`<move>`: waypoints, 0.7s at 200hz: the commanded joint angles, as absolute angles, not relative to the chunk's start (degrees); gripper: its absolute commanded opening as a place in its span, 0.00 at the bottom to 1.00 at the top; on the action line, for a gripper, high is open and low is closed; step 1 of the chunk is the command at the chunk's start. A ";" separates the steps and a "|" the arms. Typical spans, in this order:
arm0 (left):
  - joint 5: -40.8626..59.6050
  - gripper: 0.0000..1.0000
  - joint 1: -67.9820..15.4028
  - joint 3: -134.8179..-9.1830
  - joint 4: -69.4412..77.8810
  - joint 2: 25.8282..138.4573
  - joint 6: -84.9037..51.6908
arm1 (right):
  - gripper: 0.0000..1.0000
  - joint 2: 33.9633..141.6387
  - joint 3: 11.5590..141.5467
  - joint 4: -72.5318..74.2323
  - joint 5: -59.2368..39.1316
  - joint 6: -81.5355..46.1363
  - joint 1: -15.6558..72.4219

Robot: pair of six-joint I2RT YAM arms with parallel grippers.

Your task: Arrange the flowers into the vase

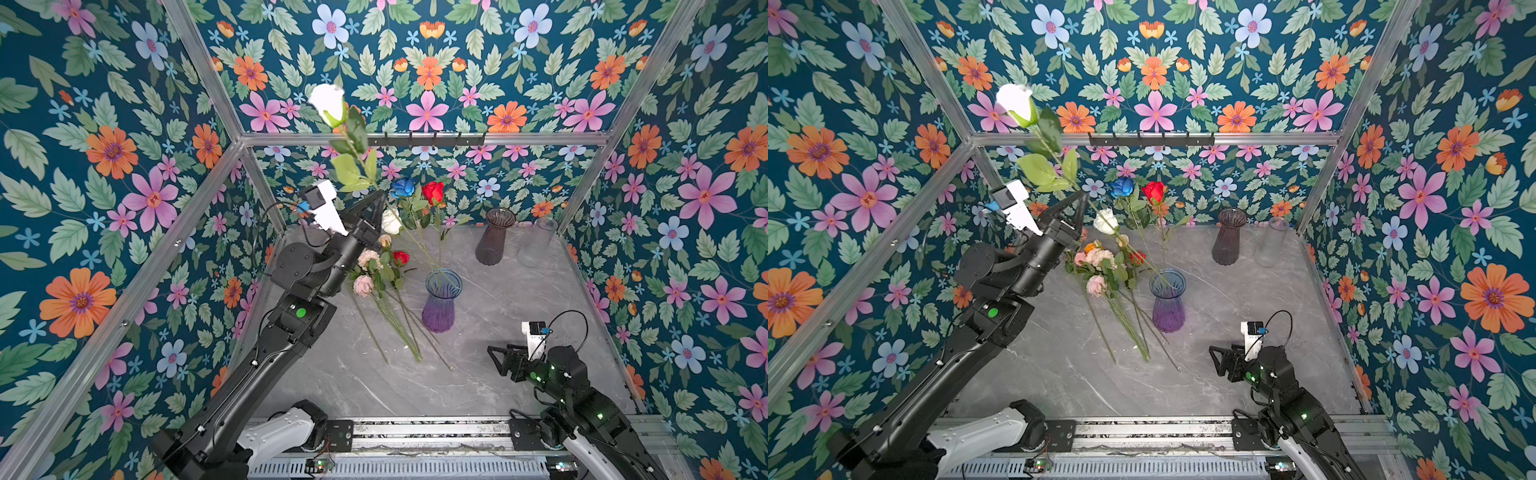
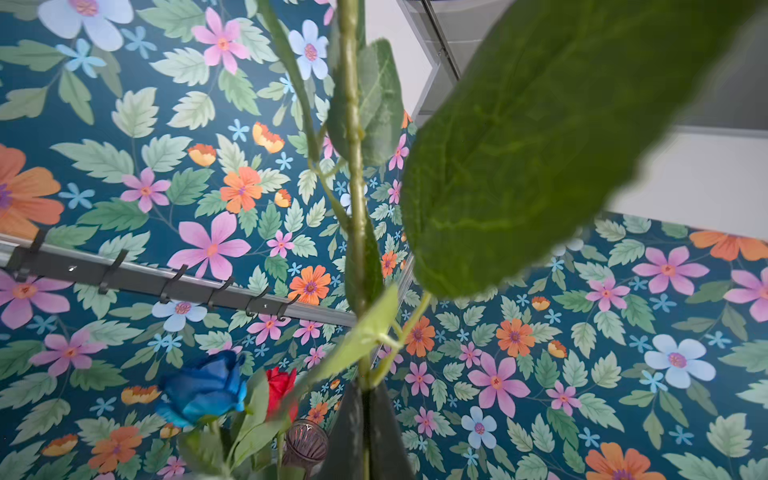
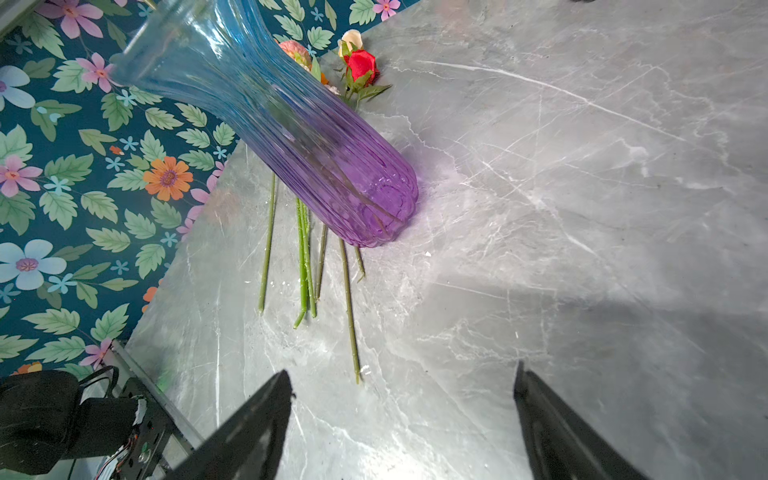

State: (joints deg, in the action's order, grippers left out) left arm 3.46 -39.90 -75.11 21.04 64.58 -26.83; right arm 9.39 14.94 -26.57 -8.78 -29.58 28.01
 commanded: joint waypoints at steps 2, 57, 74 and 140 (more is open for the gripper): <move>-6.12 0.00 -46.77 -81.42 13.28 69.98 -9.94 | 0.85 9.06 14.93 -26.16 -8.21 -29.77 27.99; -24.14 0.00 -58.89 -95.83 -0.33 84.53 4.76 | 0.85 8.79 14.83 -26.26 -8.22 -29.79 27.99; -29.13 0.00 -61.85 -97.95 -1.29 87.63 9.37 | 0.85 8.79 14.78 -26.19 -8.29 -29.71 28.00; -35.96 0.00 -65.10 -98.44 0.22 90.57 15.35 | 0.85 8.68 14.84 -26.28 -8.26 -29.71 28.02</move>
